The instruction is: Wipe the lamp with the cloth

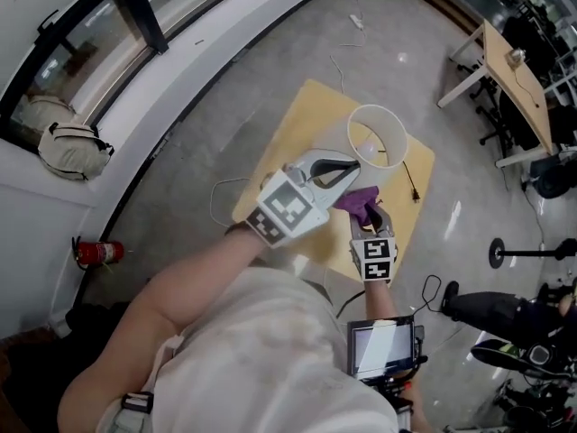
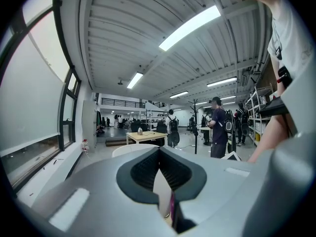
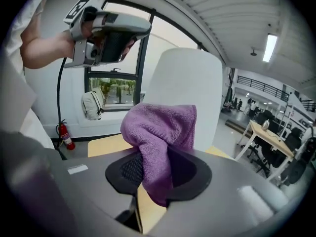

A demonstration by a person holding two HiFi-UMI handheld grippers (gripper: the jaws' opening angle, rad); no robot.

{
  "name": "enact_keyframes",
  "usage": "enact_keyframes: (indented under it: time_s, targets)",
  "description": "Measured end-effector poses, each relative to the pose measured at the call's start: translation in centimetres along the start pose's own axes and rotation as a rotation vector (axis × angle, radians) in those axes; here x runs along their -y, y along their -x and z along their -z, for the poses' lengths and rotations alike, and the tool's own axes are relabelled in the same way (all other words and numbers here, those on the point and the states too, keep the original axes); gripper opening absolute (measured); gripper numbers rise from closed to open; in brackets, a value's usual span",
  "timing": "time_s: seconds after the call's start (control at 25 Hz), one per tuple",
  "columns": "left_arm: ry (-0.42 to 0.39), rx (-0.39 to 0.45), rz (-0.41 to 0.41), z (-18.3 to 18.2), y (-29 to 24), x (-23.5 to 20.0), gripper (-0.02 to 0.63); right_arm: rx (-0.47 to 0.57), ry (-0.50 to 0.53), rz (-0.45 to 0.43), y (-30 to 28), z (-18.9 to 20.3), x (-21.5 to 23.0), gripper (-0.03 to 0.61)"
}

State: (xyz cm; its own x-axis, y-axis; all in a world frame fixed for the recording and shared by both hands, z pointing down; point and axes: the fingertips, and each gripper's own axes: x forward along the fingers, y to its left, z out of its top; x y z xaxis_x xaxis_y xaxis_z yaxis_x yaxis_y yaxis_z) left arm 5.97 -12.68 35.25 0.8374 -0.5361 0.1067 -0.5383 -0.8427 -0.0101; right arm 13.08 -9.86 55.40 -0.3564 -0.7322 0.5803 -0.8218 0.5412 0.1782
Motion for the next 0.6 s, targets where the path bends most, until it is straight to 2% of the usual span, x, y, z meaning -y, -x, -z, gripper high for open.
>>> enact_keyframes:
  time_s: [0.16,0.36,0.48,0.6]
  targets:
    - [0.010,-0.012,0.025,0.4,-0.6,2.9,0.002,-0.056,-0.022,-0.067,-0.8,2.0,-1.3,0.120]
    - [0.021,-0.044,0.098,1.9,-1.6,7.4,0.002,0.076,-0.120,-0.064,1.8,0.4,0.0,0.120]
    - [0.033,-0.069,0.098,3.3,-1.0,8.3,0.002,0.167,-0.159,-0.017,4.1,-1.6,2.0,0.118]
    - [0.039,-0.097,0.085,4.5,0.3,8.2,0.002,0.267,-0.143,0.021,6.6,-4.6,3.3,0.118]
